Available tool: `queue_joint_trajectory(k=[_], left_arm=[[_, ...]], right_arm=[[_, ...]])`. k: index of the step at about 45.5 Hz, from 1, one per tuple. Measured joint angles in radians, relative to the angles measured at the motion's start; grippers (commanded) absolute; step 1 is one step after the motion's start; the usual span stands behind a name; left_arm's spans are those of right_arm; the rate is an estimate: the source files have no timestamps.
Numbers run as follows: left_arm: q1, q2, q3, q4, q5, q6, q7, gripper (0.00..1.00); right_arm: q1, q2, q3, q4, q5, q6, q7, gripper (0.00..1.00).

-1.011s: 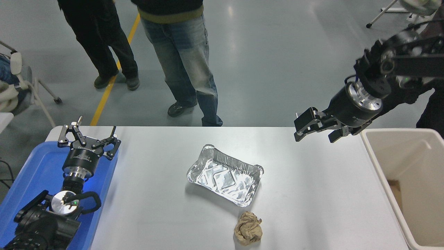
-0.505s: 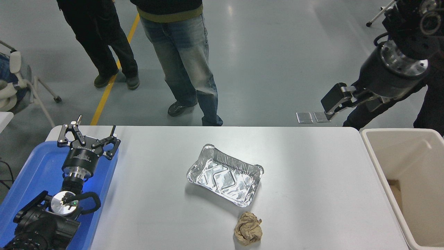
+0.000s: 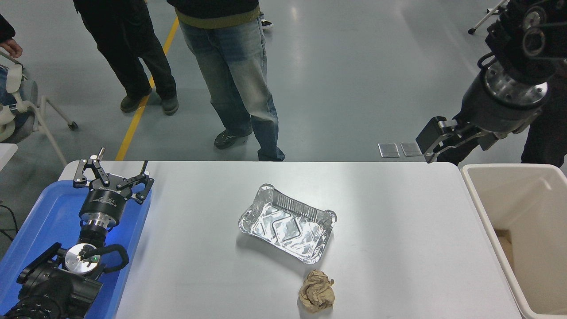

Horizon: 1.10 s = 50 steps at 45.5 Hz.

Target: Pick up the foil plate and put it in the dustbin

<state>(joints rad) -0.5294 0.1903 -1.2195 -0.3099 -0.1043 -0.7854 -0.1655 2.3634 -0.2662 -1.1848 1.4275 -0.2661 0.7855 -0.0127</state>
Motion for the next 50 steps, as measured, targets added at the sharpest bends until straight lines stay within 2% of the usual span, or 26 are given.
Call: queue_joint_trajectory(k=[9,17,37,50], left_arm=[[0.0,-0.001,0.0,0.0,0.0,0.0,0.0,0.99],[0.0,-0.001,0.0,0.0,0.0,0.0,0.0,0.99],[0.0,-0.001,0.0,0.0,0.0,0.0,0.0,0.99],[0.0,-0.001,0.0,0.0,-0.001,0.0,0.0,0.99]], right_arm=[[-0.173,0.099,0.135,-0.122,0.11,0.0,-0.002,0.99],[-0.383,0.178,0.242,-0.258,0.14,-0.059,-0.015,0.99],[-0.868,0.256,0.369,-0.503,0.131,-0.436,-0.132,0.99],[-1.009,0.263,0.407,-0.558,0.091,-0.568,-0.177,0.98]])
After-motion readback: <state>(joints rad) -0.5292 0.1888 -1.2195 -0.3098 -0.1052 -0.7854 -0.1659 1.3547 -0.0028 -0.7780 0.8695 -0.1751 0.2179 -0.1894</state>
